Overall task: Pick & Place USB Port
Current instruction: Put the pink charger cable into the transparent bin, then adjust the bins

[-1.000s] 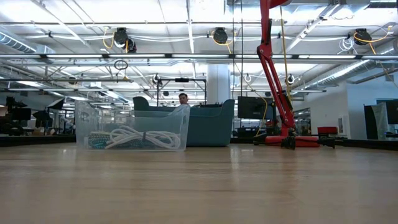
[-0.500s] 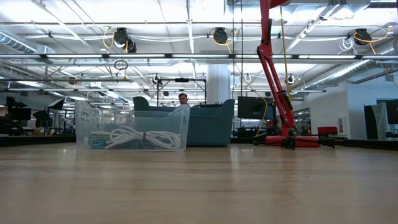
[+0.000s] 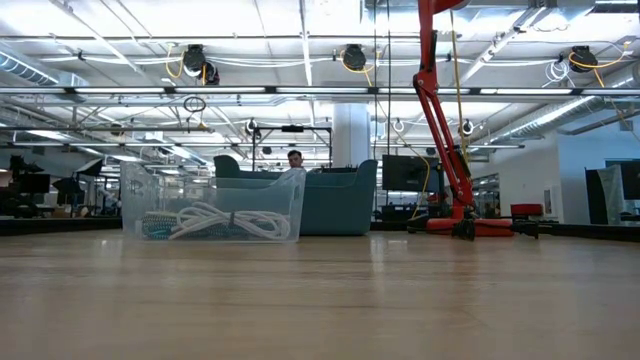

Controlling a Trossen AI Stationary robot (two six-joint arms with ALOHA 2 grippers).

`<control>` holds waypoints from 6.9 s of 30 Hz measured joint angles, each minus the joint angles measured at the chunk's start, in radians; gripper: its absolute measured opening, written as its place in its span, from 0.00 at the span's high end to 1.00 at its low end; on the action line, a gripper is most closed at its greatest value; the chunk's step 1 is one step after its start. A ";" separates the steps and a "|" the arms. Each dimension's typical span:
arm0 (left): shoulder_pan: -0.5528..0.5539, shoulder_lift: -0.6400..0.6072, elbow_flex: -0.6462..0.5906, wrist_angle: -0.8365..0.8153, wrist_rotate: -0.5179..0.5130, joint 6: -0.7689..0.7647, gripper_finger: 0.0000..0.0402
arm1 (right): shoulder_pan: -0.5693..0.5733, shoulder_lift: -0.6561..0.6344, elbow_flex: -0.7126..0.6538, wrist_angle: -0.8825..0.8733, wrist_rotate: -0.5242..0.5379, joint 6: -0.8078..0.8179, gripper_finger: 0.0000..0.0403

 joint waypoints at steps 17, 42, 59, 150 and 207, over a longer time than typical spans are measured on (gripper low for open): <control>0.000 0.001 0.001 -0.034 -0.060 -0.004 0.92 | 0.074 0.000 0.000 0.085 0.042 -0.174 0.68; 0.355 -0.117 0.000 -0.924 -0.145 -0.368 0.94 | 0.155 -0.001 0.000 0.205 0.332 -0.367 0.52; 0.601 -0.082 0.147 -1.327 0.172 -0.477 0.94 | 0.161 -0.001 0.000 0.230 0.409 -0.420 0.53; 0.414 0.065 0.096 -1.870 0.156 -1.187 0.80 | 0.174 -0.002 0.000 0.256 0.581 -0.443 0.54; 0.807 0.061 0.082 -1.397 0.171 -0.796 0.98 | 0.174 -0.002 0.000 0.253 0.585 -0.443 0.54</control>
